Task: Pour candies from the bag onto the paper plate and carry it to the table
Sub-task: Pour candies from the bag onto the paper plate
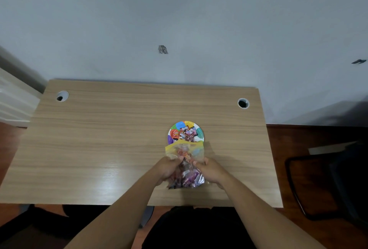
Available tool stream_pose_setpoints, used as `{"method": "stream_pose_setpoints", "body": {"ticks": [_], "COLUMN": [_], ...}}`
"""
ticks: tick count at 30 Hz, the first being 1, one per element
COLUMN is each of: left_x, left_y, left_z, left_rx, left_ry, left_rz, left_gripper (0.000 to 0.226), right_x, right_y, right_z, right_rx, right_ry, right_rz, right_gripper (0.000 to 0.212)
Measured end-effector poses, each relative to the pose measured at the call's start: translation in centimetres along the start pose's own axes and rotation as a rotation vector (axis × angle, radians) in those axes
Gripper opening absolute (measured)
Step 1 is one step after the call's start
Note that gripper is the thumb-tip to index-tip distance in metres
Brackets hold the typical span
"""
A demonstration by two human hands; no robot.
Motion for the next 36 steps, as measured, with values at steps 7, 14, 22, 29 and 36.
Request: {"method": "stream_pose_setpoints", "body": {"ticks": [7, 14, 22, 29, 36], "left_x": [0.0, 0.0, 0.2, 0.1, 0.5], "left_y": [-0.3, -0.4, -0.2, -0.6, -1.8], "left_z": [0.0, 0.4, 0.8, 1.8, 2.5], "left_rx": [-0.005, 0.04, 0.091, 0.143, 0.224], "left_ry": [0.019, 0.033, 0.011, 0.023, 0.079], "left_rz": [0.049, 0.061, 0.064, 0.144, 0.274], "left_gripper": [0.044, 0.046, 0.022, 0.059, 0.057], "right_x": [0.8, 1.0, 0.7, 0.3, -0.2], "right_y": [-0.4, -0.5, -0.7, -0.7, -0.8], "right_z": [0.4, 0.6, 1.0, 1.1, 0.5], "right_rx": [-0.013, 0.0, 0.002, 0.005, -0.007], "right_ry": [-0.01, -0.01, -0.005, 0.007, 0.013], "right_rz": [0.012, 0.052, 0.057, 0.04, 0.035], "right_gripper": [0.034, 0.037, 0.029, 0.025, 0.035]}}
Point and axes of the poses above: each hand's wrist, its own z-axis away from the middle knuckle, its own y-axis out of the palm, x = y × z, the point moved 4 cm from there along -z, towards the middle knuckle, and after that the axes turned 13 degrees about -y, right-handed, at the moved point
